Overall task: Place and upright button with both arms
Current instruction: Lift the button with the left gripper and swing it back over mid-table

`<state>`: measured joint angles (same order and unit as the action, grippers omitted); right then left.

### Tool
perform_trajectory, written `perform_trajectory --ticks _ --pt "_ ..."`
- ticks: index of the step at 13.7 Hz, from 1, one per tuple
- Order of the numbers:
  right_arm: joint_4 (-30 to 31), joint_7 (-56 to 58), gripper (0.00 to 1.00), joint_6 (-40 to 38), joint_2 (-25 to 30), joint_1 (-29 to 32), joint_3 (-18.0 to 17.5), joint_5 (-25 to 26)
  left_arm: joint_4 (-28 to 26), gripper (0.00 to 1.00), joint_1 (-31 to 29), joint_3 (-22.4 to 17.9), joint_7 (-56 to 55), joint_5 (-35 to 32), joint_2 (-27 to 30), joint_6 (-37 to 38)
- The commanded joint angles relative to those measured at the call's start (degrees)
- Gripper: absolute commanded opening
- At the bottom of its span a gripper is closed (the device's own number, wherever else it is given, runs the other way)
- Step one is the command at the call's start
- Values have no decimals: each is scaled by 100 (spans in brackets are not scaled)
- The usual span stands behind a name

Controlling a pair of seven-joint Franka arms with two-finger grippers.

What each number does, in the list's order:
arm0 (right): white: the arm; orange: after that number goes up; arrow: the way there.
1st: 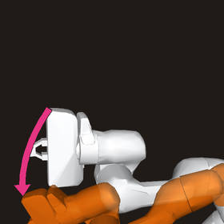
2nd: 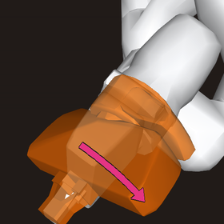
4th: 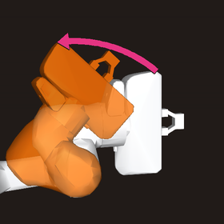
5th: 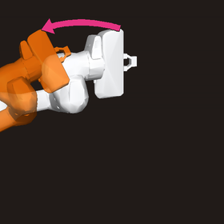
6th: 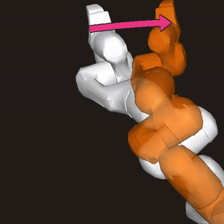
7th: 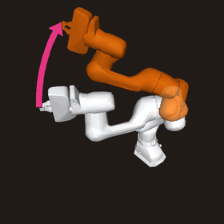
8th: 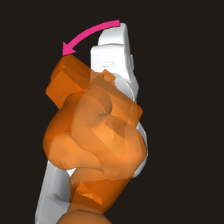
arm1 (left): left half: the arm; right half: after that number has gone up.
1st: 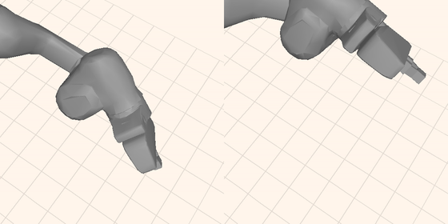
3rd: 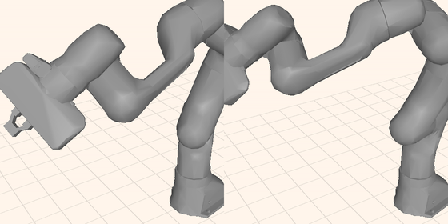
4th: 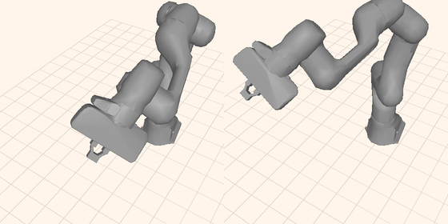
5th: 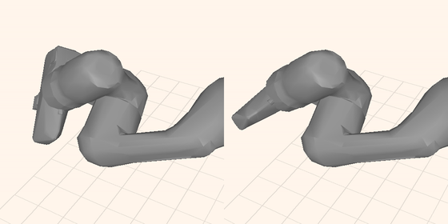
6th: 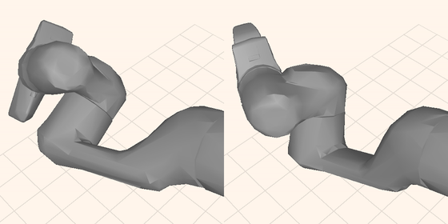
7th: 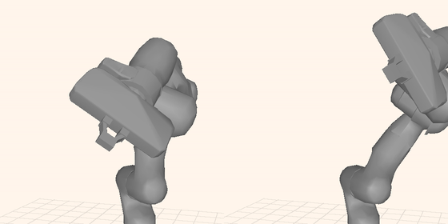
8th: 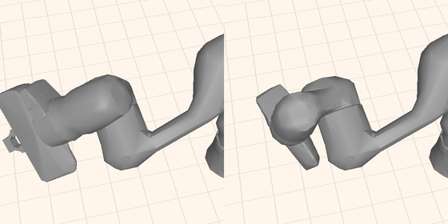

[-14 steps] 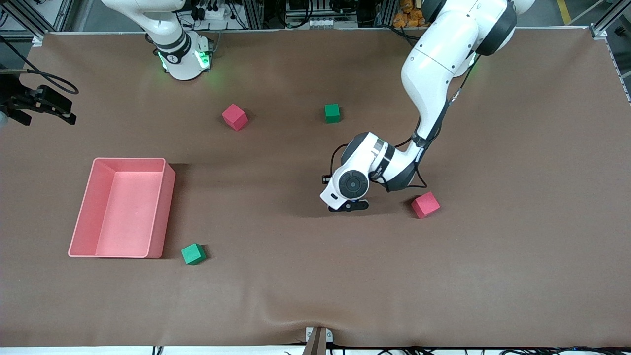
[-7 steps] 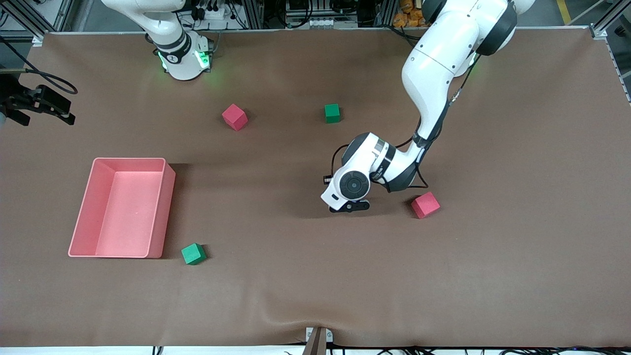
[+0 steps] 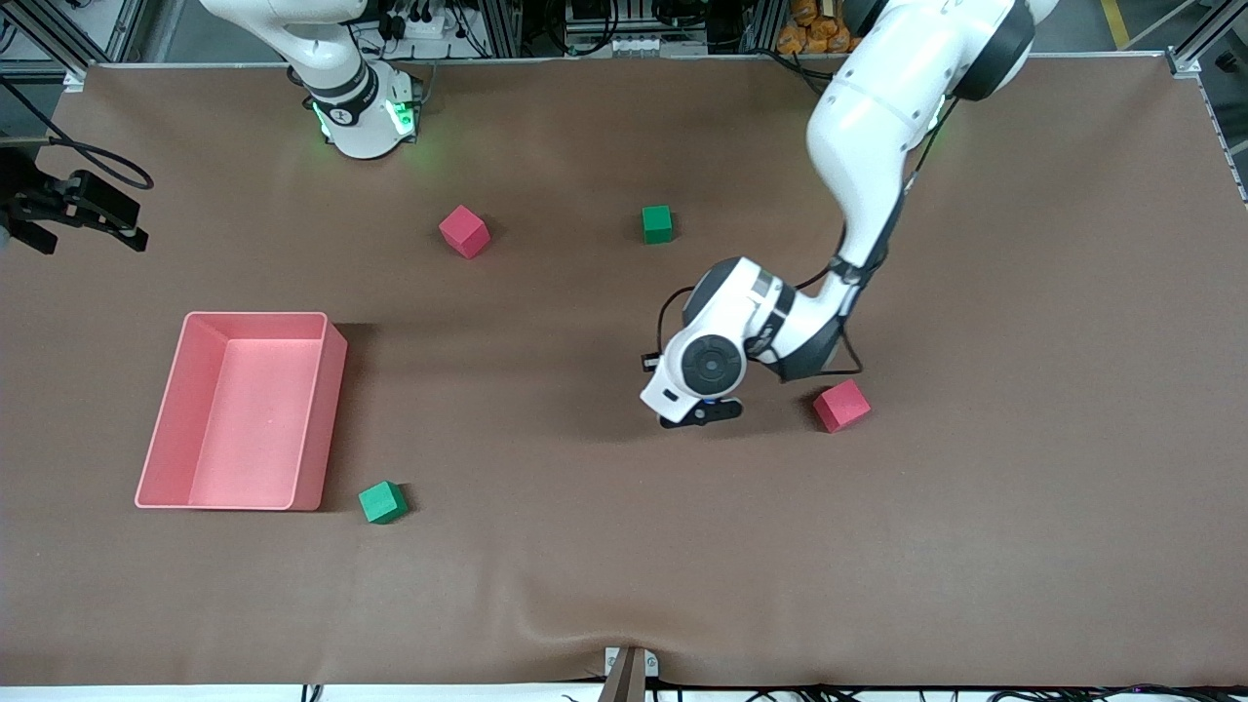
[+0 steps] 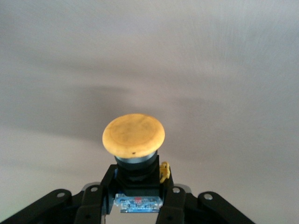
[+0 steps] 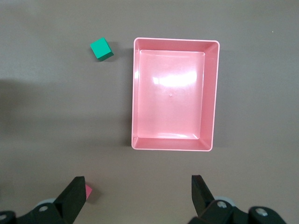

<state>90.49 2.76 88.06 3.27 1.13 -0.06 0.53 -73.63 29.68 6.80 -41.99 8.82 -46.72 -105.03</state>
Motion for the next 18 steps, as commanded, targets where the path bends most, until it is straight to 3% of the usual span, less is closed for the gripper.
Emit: perform_trajectory --ticks 1,5,11,15,18 --pt "-181 41 100 -105 -89 -69 32 123 -274 0 -602 -21 -3 -308 908 631" --pt "-163 32 100 -105 -89 -34 32 114 -556 0 -981 -21 15 -1466 1350 668" --pt "-155 32 100 -114 -89 -17 32 114 -530 0 -1000 -12 235 -2928 1227 -378" --pt "-155 40 100 -114 -89 -17 32 105 -521 0 -947 -12 165 -3132 1174 -465" --pt "-155 40 100 -114 -89 -17 32 96 -521 0 -685 -3 -80 -3132 1174 -966"
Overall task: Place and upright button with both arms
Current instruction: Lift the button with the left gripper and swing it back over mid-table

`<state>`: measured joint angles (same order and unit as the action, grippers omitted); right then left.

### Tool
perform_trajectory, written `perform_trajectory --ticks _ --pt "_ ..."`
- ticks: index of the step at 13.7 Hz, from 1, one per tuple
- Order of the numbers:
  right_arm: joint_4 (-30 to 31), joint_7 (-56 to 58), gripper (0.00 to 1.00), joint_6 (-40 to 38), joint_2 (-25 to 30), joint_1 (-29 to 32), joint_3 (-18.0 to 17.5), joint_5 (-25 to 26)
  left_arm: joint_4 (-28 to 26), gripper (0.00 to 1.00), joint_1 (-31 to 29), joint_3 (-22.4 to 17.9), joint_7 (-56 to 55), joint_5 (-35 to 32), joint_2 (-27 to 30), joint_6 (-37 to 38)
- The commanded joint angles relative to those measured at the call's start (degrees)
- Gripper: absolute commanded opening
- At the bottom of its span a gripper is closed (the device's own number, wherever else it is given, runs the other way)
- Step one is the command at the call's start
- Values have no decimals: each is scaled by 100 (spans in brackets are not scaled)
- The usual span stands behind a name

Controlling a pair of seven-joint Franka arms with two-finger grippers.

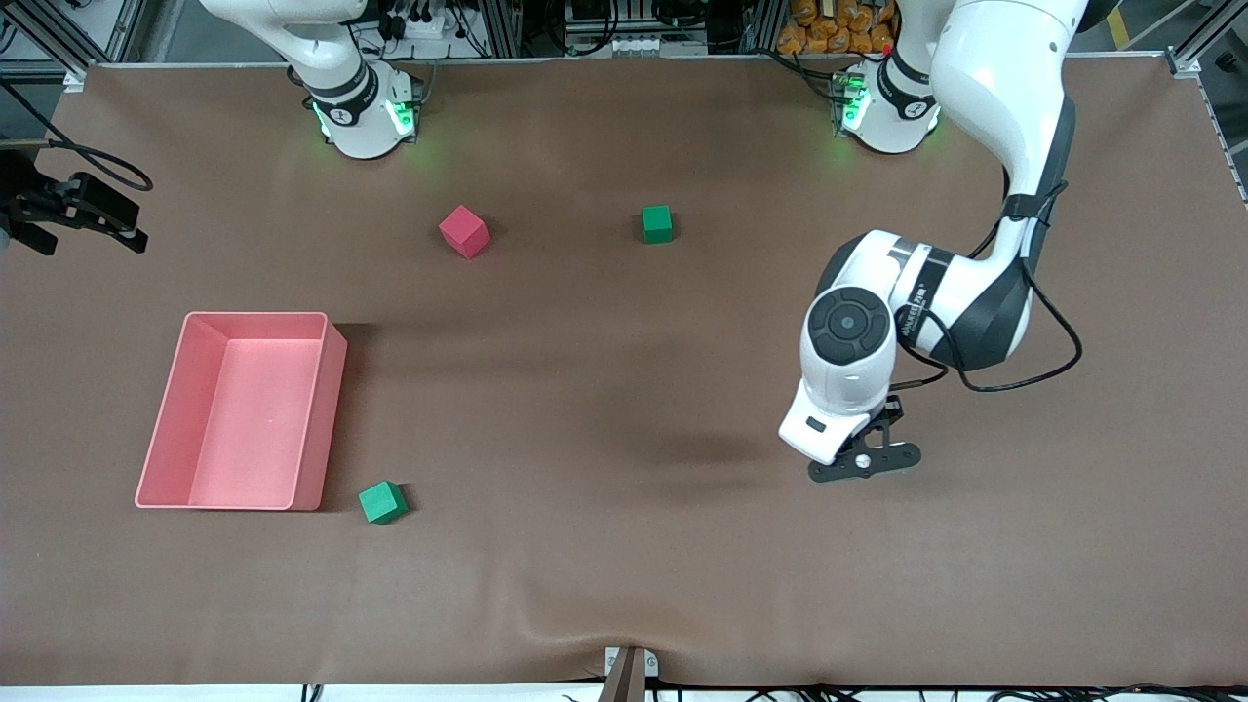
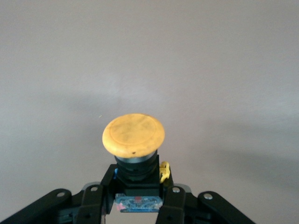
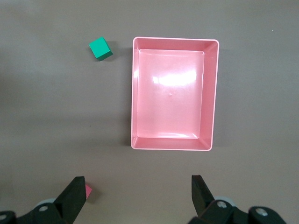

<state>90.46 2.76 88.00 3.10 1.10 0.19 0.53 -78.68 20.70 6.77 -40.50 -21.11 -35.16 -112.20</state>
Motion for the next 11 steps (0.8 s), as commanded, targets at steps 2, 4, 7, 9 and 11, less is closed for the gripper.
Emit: perform_trajectory --ticks 2,4,7,9,11 --pt "-143 41 100 -151 -72 -14 -1 96 -16 0 460 -9 -563 -226 1 -521" --pt "-143 40 100 -178 -72 -14 -2 96 -16 0 670 -9 -792 -664 -35 -951" --pt "-143 40 100 -178 -72 -22 -2 96 -16 0 1014 0 -1450 -1534 -315 -1627" --pt "-143 40 100 -178 -72 -22 -2 96 -7 0 1277 -35 -1986 -1939 -552 -2180" --pt "-143 40 100 -178 -72 -14 -2 96 -16 0 1365 -26 -2479 -2116 -632 -2839"
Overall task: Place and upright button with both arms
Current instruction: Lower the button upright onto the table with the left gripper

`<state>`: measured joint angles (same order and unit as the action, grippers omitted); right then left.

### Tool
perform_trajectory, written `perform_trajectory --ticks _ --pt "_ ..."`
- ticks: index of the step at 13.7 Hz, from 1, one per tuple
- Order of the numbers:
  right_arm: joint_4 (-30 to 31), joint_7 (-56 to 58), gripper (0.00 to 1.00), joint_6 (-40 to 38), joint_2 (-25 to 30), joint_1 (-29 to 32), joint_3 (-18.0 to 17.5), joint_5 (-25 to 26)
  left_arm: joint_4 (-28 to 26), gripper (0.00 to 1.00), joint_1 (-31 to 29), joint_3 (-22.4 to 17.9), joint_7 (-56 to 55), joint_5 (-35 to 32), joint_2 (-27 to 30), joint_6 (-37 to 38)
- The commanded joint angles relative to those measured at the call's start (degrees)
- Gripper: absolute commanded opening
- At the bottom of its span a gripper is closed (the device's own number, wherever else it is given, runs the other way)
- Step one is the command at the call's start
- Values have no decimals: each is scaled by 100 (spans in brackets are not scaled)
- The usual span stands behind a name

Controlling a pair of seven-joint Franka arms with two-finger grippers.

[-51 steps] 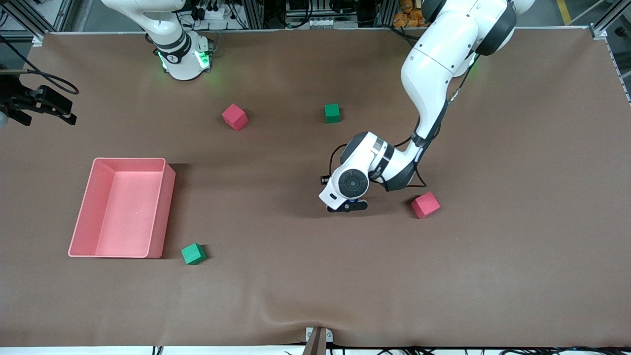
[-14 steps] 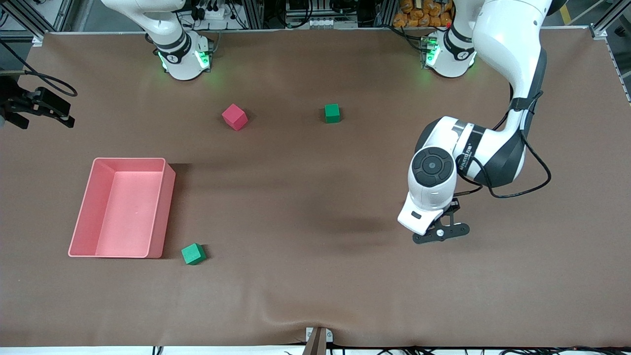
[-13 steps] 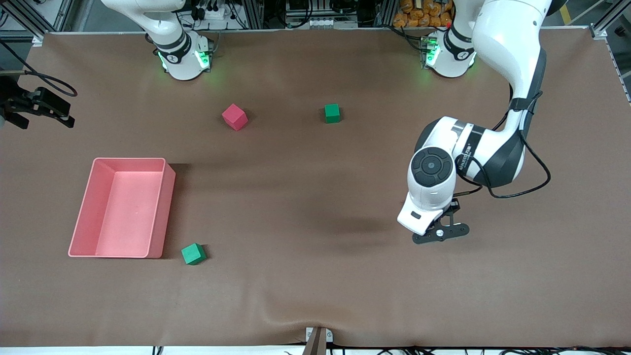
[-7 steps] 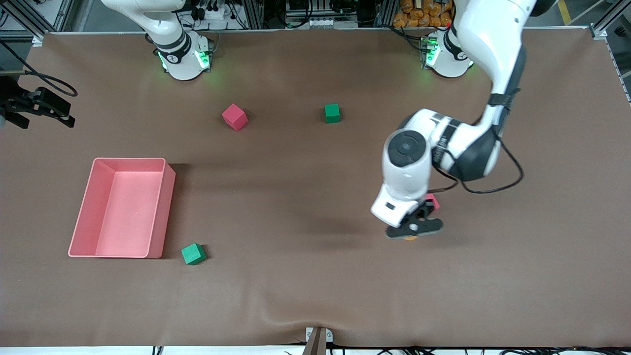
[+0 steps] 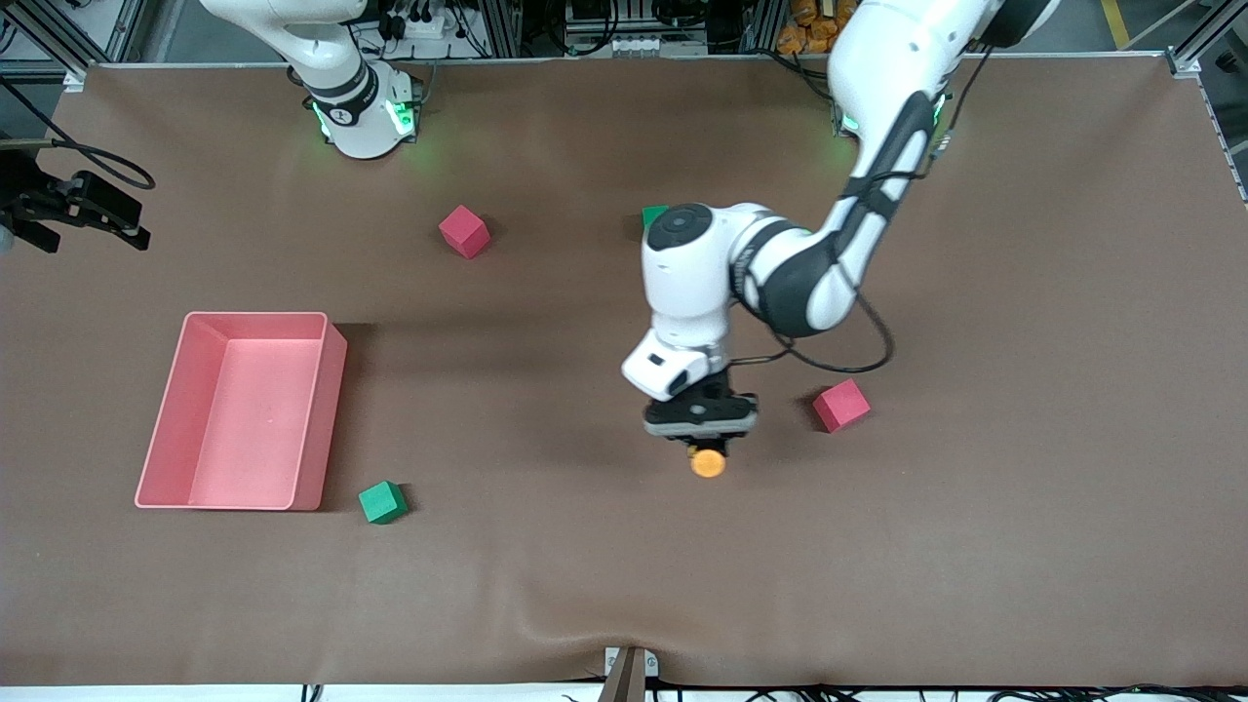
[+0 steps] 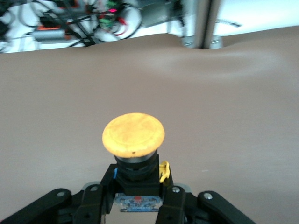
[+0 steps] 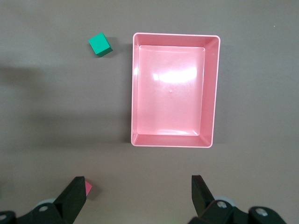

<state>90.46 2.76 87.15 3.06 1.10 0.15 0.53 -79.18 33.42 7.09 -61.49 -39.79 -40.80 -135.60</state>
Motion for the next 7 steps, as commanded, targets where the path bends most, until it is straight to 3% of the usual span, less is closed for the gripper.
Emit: perform_trajectory --ticks 1,4,7 --pt "-143 40 100 -93 -69 -14 3 96 43 0 295 -76 -424 -414 -172 -729" --pt "-143 40 100 -102 -69 -14 3 96 69 0 489 -102 -852 -1116 -559 -1204" --pt "-143 40 100 -102 -69 -14 3 96 148 0 657 -138 -2179 -2616 -885 -1355"
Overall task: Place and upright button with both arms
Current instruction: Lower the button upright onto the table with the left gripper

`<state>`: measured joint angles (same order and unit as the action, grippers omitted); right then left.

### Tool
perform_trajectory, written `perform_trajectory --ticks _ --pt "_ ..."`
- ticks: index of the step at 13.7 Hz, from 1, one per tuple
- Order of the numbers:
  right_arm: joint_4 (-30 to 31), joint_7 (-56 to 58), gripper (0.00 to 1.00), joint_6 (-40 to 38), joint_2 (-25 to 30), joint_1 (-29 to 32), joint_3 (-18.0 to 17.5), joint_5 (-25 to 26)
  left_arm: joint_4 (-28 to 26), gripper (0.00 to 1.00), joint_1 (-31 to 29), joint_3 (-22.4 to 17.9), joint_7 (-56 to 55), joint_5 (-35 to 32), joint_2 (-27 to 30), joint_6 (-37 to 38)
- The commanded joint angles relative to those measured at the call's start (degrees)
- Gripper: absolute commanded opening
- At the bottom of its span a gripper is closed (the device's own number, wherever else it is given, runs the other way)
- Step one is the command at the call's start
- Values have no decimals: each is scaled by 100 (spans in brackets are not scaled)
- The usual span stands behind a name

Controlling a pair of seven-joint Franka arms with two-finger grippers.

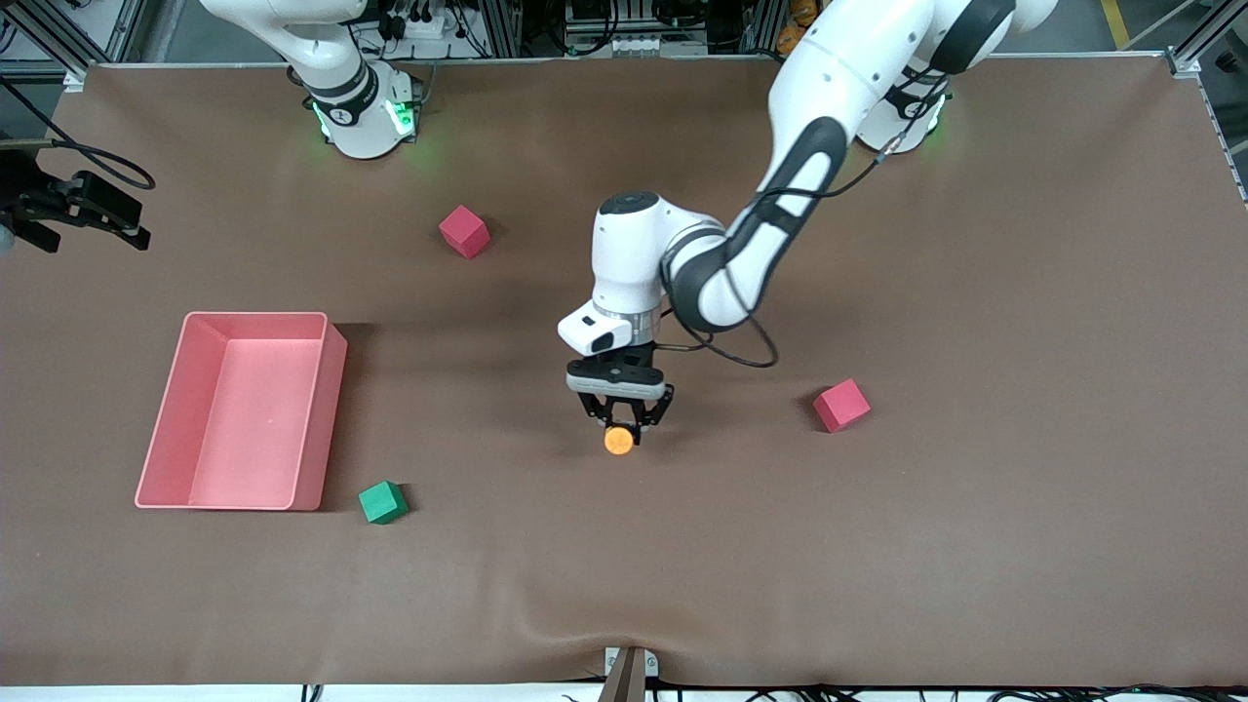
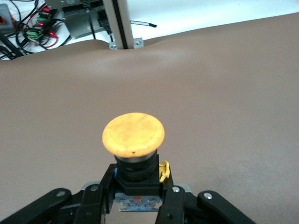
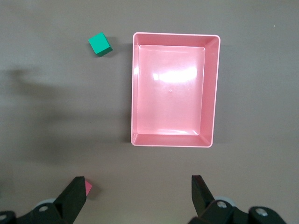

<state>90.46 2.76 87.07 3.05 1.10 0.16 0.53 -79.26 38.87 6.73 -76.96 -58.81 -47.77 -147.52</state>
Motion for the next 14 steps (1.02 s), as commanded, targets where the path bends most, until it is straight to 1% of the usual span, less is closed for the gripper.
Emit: perform_trajectory --ticks 1,3,5,7,8,9,11,14 --pt "-143 40 100 -94 -68 -14 2 96 157 0 173 -101 -1010 -1024 -206 -163" --pt "-143 40 100 -94 -68 -14 2 96 148 0 444 -136 -1670 -1412 -294 -155" --pt "-143 40 100 -94 -68 -5 2 96 157 0 629 -259 -2355 -1921 -487 -137" --pt "-143 40 100 -103 -68 -14 2 96 157 0 963 -574 -3277 -2528 -637 -102" --pt "-143 40 100 -94 -68 -5 2 96 139 0 1104 -680 -3578 -2713 -672 -93" --pt "-143 40 100 -103 -68 -13 2 96 139 0 1184 -716 -3746 -2802 -733 -58" --pt "-143 40 100 -103 -68 -5 2 96 157 0 1342 -725 -3818 -2864 -883 275" --pt "-143 40 100 -103 -68 -5 2 96 148 0 1544 -725 -4194 -2882 -944 425"
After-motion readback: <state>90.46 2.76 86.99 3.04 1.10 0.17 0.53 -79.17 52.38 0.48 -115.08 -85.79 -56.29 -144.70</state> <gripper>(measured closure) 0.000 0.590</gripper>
